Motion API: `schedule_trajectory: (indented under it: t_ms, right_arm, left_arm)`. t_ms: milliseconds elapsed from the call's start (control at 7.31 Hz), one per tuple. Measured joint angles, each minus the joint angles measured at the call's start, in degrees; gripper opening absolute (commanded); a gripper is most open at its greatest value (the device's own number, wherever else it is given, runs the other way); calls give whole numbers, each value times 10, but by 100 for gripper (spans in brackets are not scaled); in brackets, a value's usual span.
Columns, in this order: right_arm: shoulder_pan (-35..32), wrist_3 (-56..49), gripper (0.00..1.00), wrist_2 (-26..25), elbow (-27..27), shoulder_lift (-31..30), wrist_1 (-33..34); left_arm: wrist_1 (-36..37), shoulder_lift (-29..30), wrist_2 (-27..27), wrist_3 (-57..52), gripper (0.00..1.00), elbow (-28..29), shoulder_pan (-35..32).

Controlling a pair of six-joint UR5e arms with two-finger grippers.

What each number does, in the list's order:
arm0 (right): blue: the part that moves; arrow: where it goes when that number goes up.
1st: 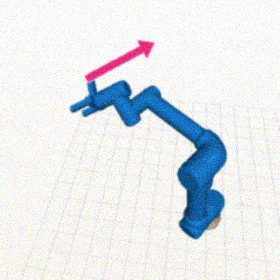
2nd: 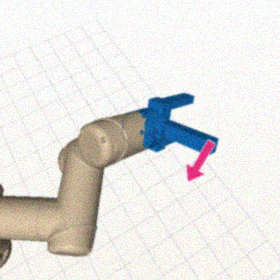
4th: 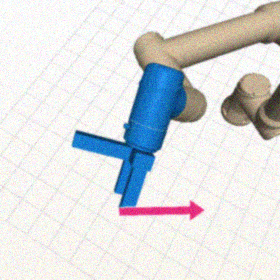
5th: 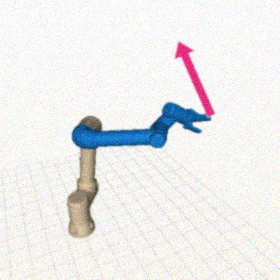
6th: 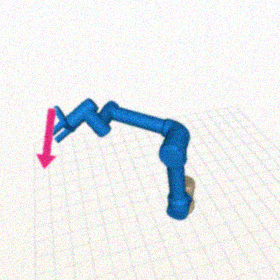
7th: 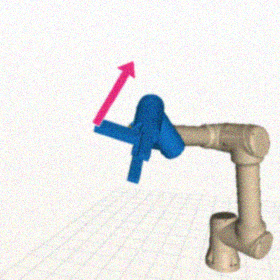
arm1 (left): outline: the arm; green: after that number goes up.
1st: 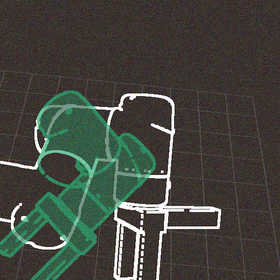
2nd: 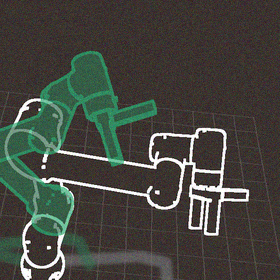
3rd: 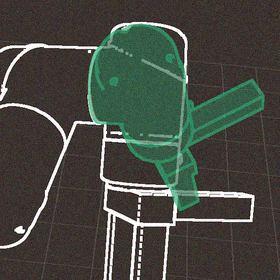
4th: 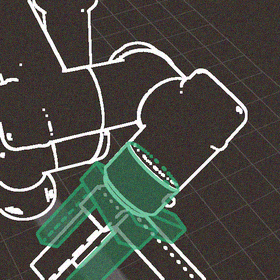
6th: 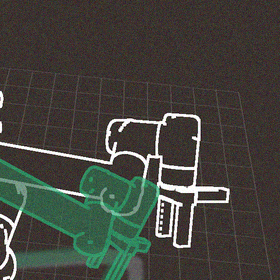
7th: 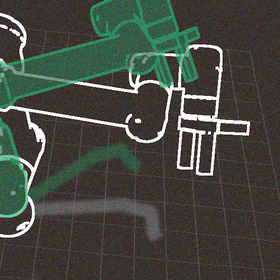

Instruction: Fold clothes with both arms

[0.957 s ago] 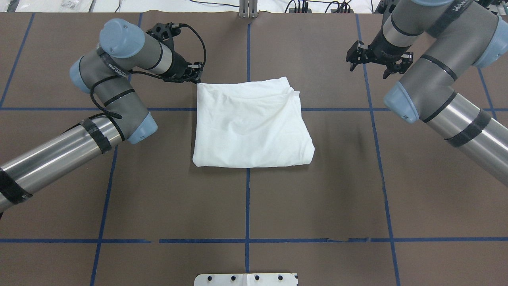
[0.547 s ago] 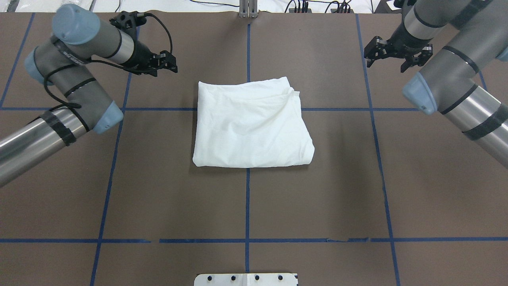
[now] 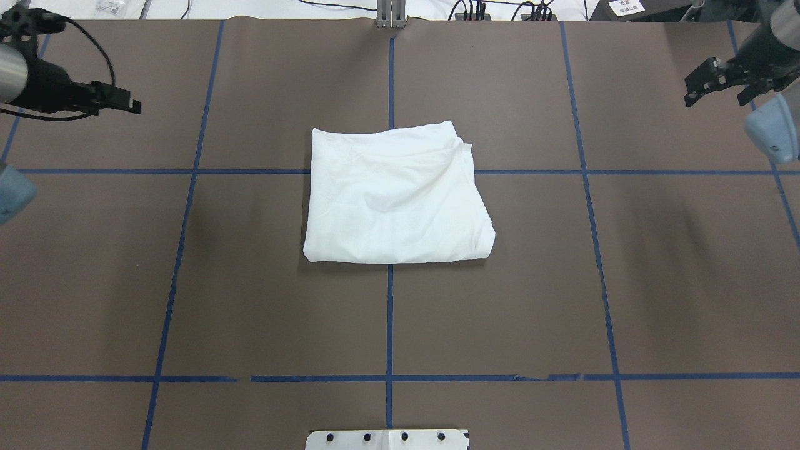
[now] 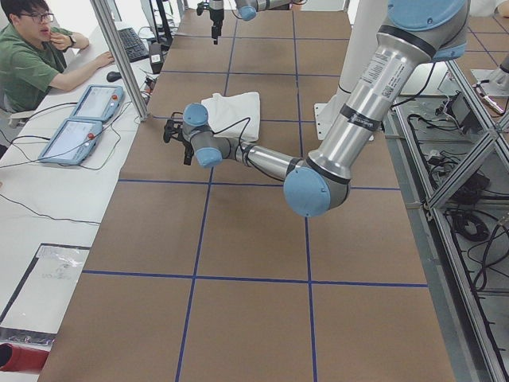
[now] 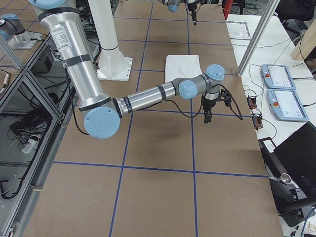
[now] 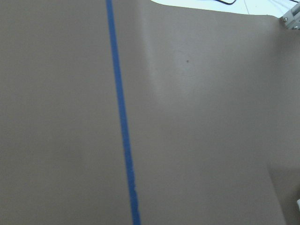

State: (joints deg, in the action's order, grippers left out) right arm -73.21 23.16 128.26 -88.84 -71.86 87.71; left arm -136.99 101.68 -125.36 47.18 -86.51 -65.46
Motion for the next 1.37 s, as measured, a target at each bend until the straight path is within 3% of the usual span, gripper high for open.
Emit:
schedule_trajectory:
  t_ms: [273,547,820,1094,1367]
  right_arm:
    - [-56,-125,100,13,1,-58,2]
    - [-96,-191,100,30,-4,-116,-2]
    - [-108,-195,100,39,-34,-142,-5]
    - [-110,-193,100,40,-60,-157,-5]
    - [-111,-190,100,55,-60,-166,1]
  left_arm:
    - [3,-99,-2,-116,100,-36,-55]
    - [42,-148,-3,-240,100,-44,-116]
    - [77,-156,-2,-304,100,-41,-161]
    - [79,-161,5,-317,100,-21,-172]
    - [135,-155,6,-321,100,-15,-178]
